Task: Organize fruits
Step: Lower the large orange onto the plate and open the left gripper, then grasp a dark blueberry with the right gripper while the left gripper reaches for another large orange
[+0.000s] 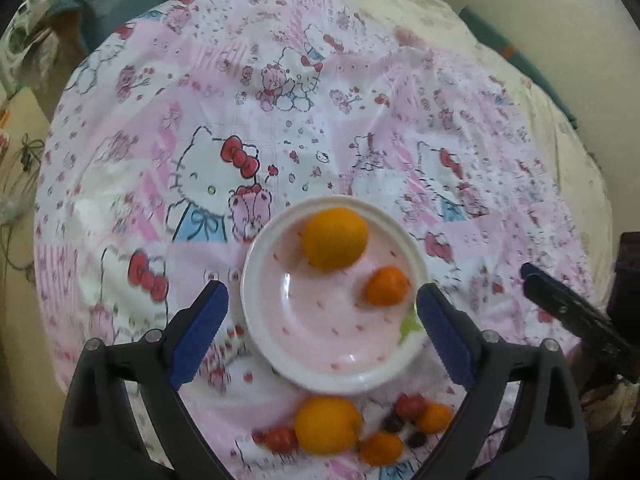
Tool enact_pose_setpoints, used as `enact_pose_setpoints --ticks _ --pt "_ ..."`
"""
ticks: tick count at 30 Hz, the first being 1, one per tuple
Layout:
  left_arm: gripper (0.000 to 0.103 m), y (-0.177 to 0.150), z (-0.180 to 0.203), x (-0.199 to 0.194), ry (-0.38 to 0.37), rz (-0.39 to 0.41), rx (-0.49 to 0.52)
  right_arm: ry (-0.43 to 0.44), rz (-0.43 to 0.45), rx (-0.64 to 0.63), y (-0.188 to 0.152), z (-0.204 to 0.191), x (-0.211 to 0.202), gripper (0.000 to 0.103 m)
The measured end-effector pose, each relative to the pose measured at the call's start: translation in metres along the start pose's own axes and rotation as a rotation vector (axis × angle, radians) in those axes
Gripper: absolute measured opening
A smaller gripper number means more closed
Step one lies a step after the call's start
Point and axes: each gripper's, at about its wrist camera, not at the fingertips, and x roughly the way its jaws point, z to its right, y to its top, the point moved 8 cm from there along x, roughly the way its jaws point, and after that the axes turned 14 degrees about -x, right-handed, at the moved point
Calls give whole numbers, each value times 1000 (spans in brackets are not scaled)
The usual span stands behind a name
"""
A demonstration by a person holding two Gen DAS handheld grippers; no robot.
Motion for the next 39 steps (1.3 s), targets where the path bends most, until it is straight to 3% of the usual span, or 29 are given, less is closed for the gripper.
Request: enact_pose_setpoints --ticks 4,8,12,19,24,28,31,35,39 --pt "94 -18 -5 -23 14 31 10 -1 -4 6 -15 -8 -11 76" --pt "94 -37 -20 -35 -3 19 -50 -10 -20 15 -32 -16 -21 77" --pt "94 -52 -33 -43 26 41 -66 -10 -35 44 -51 -22 -30 77" --pt "94 -65 -46 -45 62 60 -92 -21 -64 117 -89 -30 -41 77" --pt "94 -75 -45 -35 84 25 -69 -34 -93 138 -103 -33 -36 77" --pt "94 -78 -44 -30 96 11 -59 -22 -149 136 -113 -34 -29 77" --pt "93 -77 -45 -27 95 0 -74 34 -245 213 -142 -34 -17 75" --pt "93 -78 -43 -24 91 -16 -85 119 -364 372 -187 -41 -1 54" --pt "94 -79 -38 -24 89 -15 -68 134 -426 428 -206 -48 20 41"
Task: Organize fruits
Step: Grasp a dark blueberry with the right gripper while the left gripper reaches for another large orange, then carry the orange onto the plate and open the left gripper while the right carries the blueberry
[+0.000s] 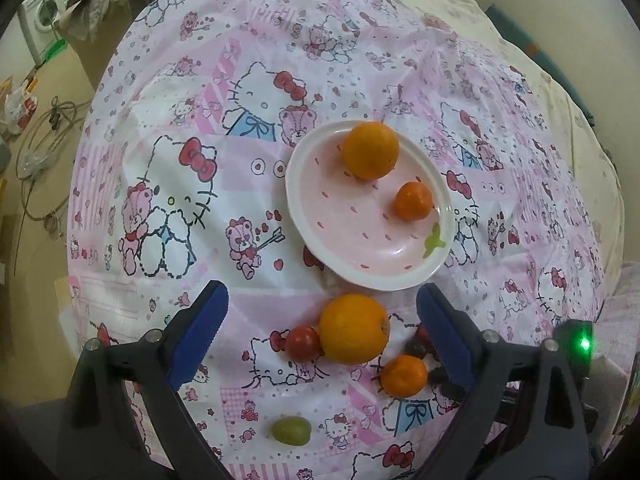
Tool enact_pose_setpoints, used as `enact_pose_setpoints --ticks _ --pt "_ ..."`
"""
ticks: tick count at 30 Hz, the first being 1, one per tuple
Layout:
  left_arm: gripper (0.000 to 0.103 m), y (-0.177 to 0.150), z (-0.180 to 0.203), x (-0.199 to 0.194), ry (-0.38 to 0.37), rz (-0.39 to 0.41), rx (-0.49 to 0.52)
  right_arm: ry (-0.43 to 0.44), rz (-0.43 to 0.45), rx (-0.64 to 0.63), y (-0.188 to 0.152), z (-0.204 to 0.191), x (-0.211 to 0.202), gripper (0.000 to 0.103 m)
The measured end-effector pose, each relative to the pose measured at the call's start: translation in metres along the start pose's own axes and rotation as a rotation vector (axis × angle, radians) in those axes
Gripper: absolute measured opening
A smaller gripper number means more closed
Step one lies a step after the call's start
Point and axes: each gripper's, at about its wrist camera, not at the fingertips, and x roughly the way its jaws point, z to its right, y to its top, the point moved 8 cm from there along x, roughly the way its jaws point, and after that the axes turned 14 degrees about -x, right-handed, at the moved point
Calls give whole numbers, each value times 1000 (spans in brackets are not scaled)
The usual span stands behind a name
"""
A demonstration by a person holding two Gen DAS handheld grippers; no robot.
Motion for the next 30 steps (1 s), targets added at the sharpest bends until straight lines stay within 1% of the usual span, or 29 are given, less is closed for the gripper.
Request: enact_pose_setpoints --ticks 3,7,9,10,14,16,18,19,22,24,26,30 --pt "94 -1 0 -1 -1 0 3 -22 -1 8 5 0 8 36" --pt "93 -2 -3 0 2 -10 0 -24 12 44 11 3 13 35" --pt "94 -2 -3 1 6 -12 -2 -46 11 40 11 5 14 27" --pt "93 -2 -3 2 7 -14 -2 -56 11 35 11 7 14 26" --pt "93 -3 -1 4 11 -18 7 -64 17 2 12 4 14 25" --pt "93 -3 -1 5 18 -17 14 -40 22 -13 12 0 11 25" --pt "93 -3 -2 6 29 -17 17 -9 38 -30 13 -8 3 25" --pt "93 -3 -4 8 36 -20 15 -8 49 -47 14 -12 -1 25" --pt "93 -4 -7 15 55 -34 12 54 110 -95 25 -32 -24 25" --pt "93 -7 -6 22 60 -60 16 42 158 -147 38 -42 -42 25" --pt "93 -13 -4 31 61 -96 28 17 185 -187 50 -48 -54 25" --pt "93 -29 2 47 89 -141 84 -26 209 -237 73 -49 -69 25"
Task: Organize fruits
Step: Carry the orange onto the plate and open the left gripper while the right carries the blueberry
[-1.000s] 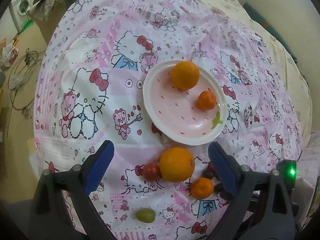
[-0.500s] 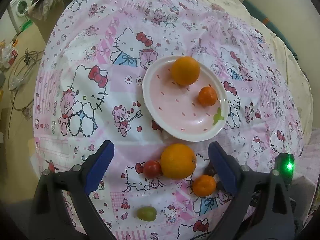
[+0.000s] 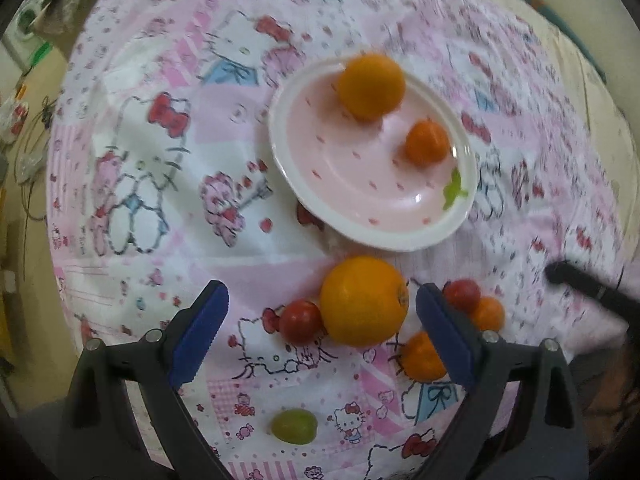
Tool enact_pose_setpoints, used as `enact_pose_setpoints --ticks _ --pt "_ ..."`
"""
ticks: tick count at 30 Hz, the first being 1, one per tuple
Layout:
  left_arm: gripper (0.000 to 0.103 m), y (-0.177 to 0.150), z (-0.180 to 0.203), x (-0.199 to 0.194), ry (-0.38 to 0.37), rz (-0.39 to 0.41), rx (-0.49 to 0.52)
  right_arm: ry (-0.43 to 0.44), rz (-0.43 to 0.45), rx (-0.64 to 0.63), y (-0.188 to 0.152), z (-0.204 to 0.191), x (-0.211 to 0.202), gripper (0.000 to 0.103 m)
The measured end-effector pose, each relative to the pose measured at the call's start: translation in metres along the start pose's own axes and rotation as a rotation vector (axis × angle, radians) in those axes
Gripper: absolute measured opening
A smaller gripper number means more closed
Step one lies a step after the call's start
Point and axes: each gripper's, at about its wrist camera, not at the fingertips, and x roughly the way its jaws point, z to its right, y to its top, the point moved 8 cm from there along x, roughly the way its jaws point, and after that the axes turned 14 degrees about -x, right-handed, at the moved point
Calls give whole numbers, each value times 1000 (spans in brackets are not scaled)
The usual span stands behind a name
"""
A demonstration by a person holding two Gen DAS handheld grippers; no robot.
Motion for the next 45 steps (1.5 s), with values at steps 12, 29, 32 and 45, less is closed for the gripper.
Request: enact_pose_setpoints --ticks 12,29,32,45 --pt "93 -21 27 34 134 15 227 -11 46 22 11 22 4 25" --pt "54 -42 44 42 106 28 292 -6 62 59 8 29 2 25" --pt "54 -46 38 32 58 22 247 -11 65 62 6 30 1 25" --pt "54 12 29 -36 -111 155 90 2 99 40 17 25 -12 25"
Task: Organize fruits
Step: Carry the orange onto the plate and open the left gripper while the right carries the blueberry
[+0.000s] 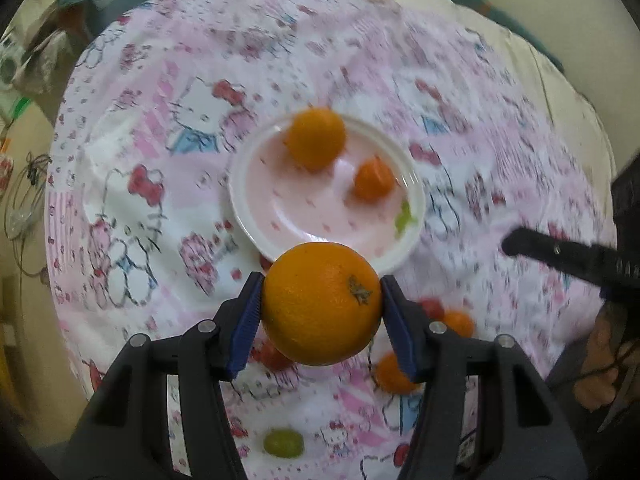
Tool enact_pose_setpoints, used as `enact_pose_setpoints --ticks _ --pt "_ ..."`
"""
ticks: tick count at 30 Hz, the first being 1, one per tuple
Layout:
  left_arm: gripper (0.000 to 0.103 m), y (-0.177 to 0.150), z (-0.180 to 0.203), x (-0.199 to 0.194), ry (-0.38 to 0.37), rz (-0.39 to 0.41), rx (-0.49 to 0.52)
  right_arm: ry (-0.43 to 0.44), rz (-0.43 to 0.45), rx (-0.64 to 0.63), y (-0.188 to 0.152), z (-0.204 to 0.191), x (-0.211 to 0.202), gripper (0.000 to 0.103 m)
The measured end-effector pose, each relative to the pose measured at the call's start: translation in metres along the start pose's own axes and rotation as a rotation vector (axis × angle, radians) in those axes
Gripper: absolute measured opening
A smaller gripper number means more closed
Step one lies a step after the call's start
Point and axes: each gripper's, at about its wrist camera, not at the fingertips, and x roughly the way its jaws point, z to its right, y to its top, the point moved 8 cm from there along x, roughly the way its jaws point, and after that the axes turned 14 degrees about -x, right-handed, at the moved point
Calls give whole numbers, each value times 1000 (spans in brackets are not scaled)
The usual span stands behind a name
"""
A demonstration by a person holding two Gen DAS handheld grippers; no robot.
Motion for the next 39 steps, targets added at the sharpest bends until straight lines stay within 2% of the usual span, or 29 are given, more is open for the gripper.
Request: enact_pose_setpoints --ticks 8,16,19,27,39 --pt "53 42 -10 35 27 3 -8 2 18 -66 39 -4 9 25" --pt "53 67 -9 75 -40 -44 -55 5 -7 -68 66 7 33 25" --pt "53 74 -9 87 -44 -54 -67 -5 -18 -77 77 13 45 25" --pt "54 78 -14 100 -46 -76 -83 1 -60 -118 100 16 81 25" --pt "57 78 -21 105 -37 -84 -110 -6 -118 -135 105 19 116 25"
